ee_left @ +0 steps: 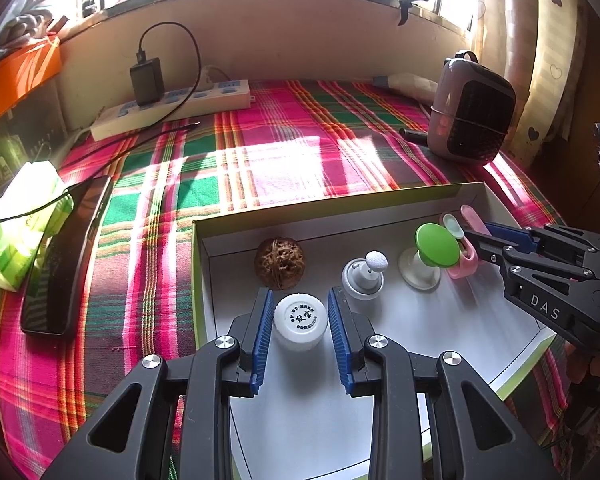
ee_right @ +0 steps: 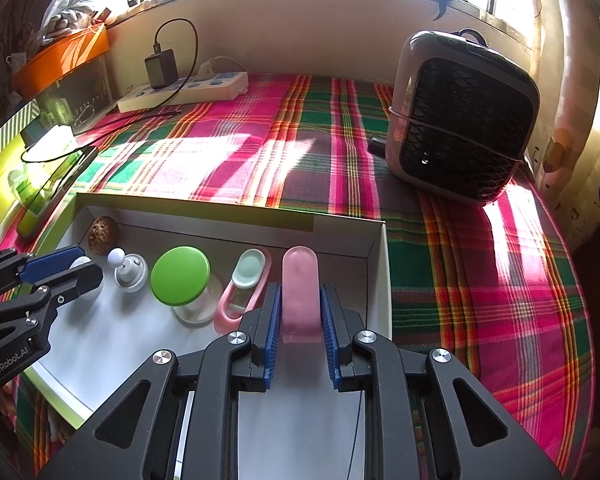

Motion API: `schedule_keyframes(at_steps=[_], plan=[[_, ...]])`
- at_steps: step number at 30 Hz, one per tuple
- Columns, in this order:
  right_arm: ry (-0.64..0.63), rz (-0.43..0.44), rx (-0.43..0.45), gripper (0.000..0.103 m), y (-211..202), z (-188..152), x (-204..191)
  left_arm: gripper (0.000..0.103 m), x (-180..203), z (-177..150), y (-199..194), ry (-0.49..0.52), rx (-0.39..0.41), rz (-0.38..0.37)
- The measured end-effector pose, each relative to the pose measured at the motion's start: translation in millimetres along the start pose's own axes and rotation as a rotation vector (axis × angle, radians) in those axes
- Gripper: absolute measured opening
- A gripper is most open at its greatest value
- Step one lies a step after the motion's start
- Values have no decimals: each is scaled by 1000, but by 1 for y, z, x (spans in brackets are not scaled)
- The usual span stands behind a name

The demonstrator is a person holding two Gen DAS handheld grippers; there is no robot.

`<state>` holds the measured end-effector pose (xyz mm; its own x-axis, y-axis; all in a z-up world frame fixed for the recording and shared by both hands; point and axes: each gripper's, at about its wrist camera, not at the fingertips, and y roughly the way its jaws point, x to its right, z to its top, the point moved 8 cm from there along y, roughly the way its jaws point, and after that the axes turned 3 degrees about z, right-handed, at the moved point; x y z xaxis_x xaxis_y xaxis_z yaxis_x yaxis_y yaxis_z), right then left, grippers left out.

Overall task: Organize objects
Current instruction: 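Lower the white jar and pink piece into the box and open both tools, then withdraw both open tools from the box toward the remaining objects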

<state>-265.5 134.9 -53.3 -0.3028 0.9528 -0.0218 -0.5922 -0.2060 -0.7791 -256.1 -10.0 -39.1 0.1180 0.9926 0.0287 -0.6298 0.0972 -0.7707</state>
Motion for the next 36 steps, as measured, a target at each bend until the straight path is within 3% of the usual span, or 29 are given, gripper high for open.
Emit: schedule_keyframes(at_steps=[36], plan=[[22,8,72,27,-47,-17,-13,31,1,-20,-54,-18,75,-13]])
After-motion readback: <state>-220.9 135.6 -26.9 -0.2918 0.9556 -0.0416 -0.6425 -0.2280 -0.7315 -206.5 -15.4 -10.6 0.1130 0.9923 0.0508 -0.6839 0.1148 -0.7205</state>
